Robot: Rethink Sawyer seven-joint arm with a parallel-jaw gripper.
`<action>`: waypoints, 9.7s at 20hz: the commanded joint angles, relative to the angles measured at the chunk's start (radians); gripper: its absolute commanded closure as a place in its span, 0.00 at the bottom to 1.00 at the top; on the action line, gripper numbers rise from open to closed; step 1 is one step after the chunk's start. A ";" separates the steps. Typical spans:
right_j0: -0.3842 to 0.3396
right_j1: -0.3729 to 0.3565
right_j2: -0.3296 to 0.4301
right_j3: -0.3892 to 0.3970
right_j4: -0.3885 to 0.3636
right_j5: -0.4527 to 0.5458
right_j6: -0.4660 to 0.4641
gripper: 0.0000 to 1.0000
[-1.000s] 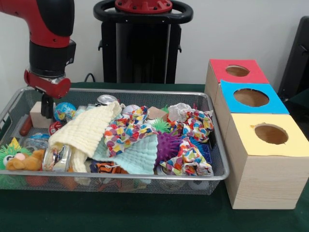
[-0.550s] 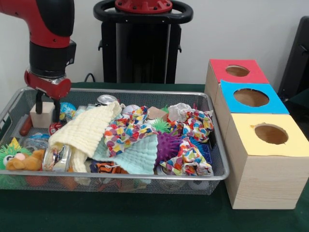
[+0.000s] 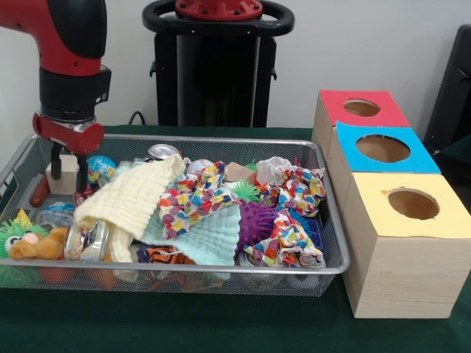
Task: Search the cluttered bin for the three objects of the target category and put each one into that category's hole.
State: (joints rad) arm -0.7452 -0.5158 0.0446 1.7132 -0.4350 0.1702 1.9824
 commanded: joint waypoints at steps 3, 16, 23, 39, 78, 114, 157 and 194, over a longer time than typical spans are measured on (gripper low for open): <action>-0.113 0.124 0.184 -0.048 -0.105 -0.099 -0.040 0.00; -0.157 0.191 0.233 -0.108 -0.177 -0.079 -0.041 0.00; -0.147 0.213 0.230 -0.124 -0.193 -0.103 -0.017 0.00; -0.186 0.080 0.293 -0.122 -0.182 0.046 -0.099 0.00; -0.178 0.048 0.325 -0.123 -0.186 0.076 -0.076 1.00; 0.068 -0.041 0.004 -0.069 0.035 0.136 0.166 0.00; 0.078 0.079 0.057 -0.286 0.083 0.107 0.026 0.00; 0.041 0.113 0.133 -0.256 0.041 0.056 0.015 0.00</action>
State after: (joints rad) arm -0.6938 -0.4483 0.0677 1.4422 -0.3897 0.2096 1.9824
